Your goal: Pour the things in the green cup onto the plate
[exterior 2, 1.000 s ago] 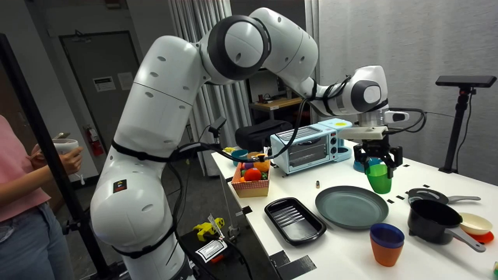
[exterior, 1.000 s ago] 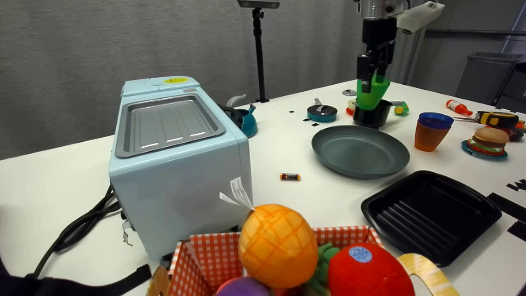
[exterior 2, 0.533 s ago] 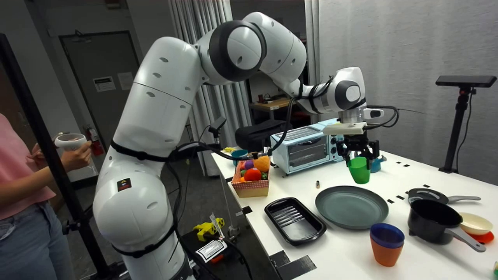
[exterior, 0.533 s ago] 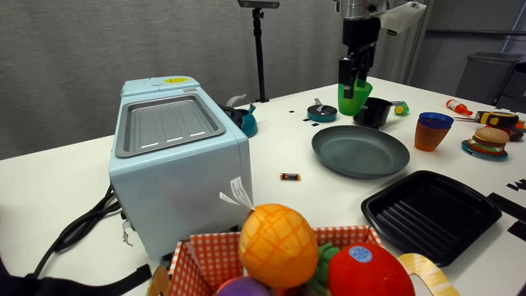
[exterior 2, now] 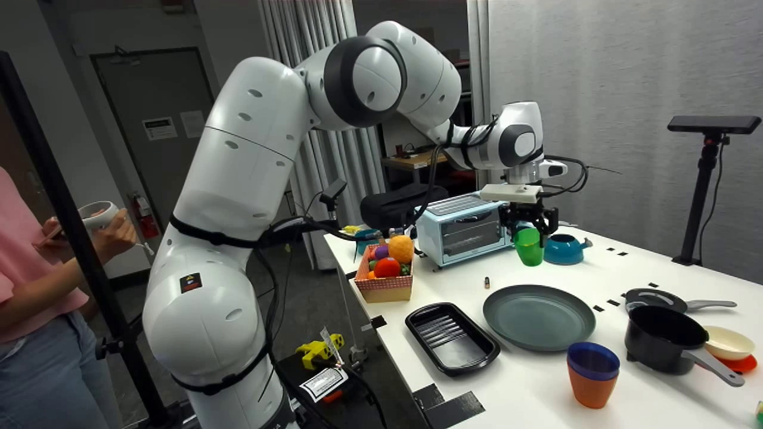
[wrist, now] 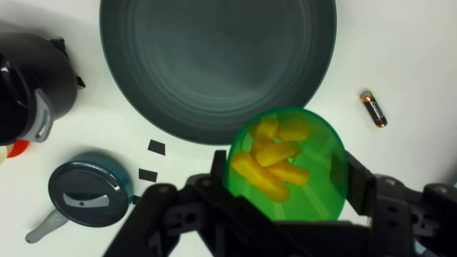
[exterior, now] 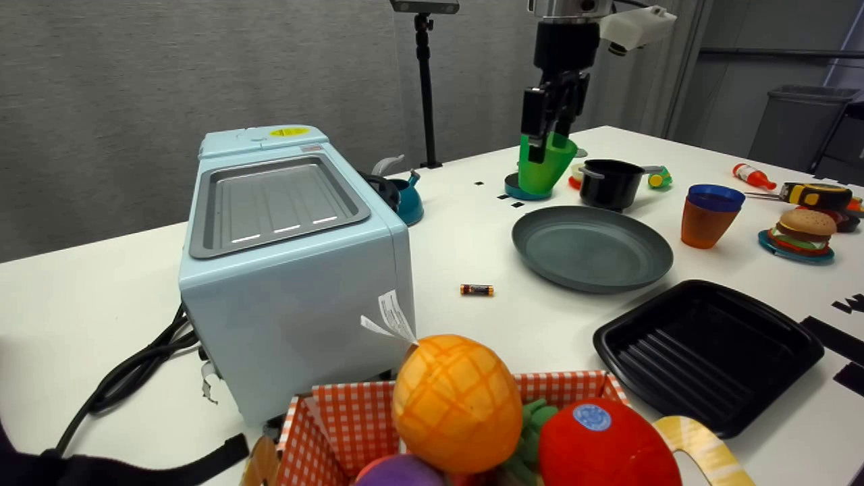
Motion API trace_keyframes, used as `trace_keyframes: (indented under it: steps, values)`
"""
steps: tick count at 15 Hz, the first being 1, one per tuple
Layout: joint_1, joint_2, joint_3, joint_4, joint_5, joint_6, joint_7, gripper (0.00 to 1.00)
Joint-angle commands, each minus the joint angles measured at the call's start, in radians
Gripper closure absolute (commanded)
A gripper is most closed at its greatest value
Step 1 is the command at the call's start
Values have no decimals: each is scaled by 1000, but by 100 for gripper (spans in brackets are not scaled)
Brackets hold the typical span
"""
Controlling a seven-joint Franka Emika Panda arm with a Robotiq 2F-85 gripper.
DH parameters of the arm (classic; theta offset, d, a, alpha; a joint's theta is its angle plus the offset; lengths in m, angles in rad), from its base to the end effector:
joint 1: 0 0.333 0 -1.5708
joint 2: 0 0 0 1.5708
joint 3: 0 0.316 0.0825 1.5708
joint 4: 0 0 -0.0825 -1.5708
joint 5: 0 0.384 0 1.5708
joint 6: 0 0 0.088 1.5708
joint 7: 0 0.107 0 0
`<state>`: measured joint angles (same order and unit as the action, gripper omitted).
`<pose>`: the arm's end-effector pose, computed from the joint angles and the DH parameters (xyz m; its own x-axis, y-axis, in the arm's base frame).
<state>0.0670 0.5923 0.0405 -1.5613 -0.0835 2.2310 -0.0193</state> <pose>0.7036 0.0691 0.3071 0.9828 0.1682 0.0761 0.1649 -0.9851 0.0486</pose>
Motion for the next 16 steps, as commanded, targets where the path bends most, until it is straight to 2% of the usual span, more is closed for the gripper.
trace_keyframes:
  steps: [1,6,16]
  values:
    - [-10,-8,16,-27,28,132,-26,50]
    - [-37,-28,16,-100,30,280,-68,50]
    - [-158,-125,21,-392,29,666,-181,50]
